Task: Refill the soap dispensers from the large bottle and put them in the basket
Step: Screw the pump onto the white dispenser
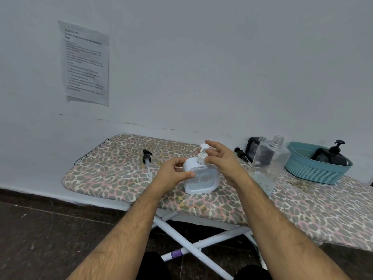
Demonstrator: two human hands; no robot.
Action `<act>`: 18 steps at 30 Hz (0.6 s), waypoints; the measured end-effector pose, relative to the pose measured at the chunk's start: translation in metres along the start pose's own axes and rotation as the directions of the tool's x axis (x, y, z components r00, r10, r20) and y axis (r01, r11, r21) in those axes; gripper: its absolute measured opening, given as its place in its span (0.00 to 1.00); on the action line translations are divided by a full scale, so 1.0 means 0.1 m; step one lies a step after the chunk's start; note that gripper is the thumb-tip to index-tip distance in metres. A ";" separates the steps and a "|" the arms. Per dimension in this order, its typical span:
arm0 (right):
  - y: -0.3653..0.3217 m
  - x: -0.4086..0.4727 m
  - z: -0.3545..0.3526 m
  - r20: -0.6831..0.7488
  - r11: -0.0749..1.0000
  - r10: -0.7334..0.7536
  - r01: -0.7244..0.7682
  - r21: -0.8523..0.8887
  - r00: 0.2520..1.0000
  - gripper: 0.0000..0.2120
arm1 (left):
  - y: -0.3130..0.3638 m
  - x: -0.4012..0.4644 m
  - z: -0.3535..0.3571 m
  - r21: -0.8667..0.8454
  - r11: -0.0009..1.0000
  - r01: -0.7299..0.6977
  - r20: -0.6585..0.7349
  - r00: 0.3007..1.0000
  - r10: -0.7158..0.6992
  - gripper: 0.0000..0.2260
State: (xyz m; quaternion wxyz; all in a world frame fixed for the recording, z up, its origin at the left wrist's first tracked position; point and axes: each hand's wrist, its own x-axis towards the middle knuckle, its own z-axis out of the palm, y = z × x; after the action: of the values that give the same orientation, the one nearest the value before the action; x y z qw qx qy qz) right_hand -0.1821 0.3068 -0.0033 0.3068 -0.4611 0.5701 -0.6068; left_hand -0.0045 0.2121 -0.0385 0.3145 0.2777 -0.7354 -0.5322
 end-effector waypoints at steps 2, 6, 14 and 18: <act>0.00 0.00 0.00 -0.013 0.999 -0.014 0.014 -0.037 1.000 0.24 | -0.01 0.00 -0.01 -0.009 1.000 0.004 -0.001 1.000 -0.004 0.21; 0.01 -0.02 0.00 -0.038 0.996 -0.021 0.017 -0.083 0.999 0.25 | -0.02 -0.02 0.01 -0.015 1.000 0.008 0.002 1.000 -0.008 0.22; -0.03 -0.02 0.01 -0.060 0.982 -0.077 0.066 -0.175 0.995 0.23 | -0.02 -0.02 0.00 -0.022 1.000 0.010 0.005 1.000 -0.010 0.20; -0.04 -0.01 0.01 -0.017 0.979 -0.067 0.062 -0.194 0.998 0.26 | -0.02 -0.02 0.02 -0.022 1.000 0.013 0.005 1.000 -0.013 0.20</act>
State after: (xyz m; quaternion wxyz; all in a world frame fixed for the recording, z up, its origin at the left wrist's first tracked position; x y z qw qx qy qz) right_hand -0.1797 0.3079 0.0003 0.2340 -0.4999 0.6147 -0.5634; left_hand -0.0044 0.2141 -0.0412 0.3120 0.2777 -0.7285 -0.5429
